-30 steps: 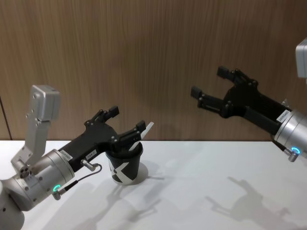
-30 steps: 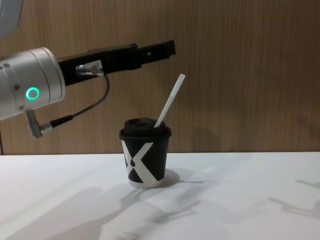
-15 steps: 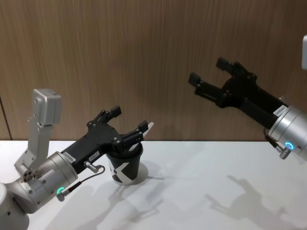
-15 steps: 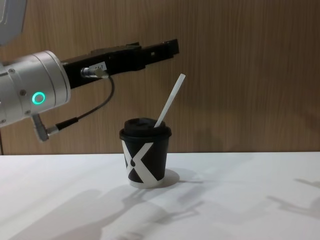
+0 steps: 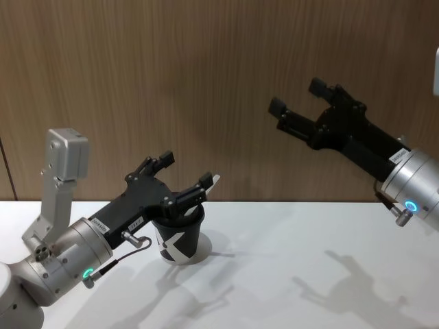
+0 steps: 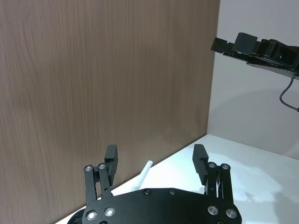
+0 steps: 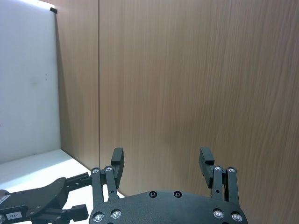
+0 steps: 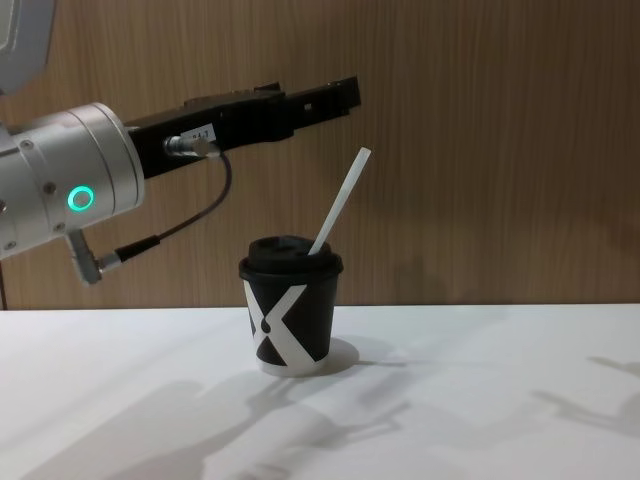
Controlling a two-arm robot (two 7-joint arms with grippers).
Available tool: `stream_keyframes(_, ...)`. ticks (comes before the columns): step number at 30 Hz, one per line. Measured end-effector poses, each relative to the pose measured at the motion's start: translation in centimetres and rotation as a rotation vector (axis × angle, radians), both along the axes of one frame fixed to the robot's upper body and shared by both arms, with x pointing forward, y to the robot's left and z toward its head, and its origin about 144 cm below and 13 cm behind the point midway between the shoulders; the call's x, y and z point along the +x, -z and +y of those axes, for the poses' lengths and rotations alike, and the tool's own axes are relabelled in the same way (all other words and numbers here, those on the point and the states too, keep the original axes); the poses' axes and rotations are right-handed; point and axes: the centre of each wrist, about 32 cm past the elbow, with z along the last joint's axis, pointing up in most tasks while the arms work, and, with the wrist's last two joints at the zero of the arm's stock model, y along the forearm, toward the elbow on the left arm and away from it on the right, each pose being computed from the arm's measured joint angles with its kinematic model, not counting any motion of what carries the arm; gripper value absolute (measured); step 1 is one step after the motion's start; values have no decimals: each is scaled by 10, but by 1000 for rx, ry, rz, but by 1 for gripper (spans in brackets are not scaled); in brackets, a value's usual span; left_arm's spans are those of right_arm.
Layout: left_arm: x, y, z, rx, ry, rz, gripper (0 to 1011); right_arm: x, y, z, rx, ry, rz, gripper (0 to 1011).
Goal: Pick up the straw with one hand, pass it to the other hand, and insert it into the cup.
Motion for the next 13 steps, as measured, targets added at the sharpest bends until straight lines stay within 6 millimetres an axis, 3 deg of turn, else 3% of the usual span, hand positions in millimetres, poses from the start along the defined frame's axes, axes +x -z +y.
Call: stream_keyframes(13, 0, 1, 0, -1, -1, -2, 1003, 0, 0, 1, 10, 1, 0, 1001)
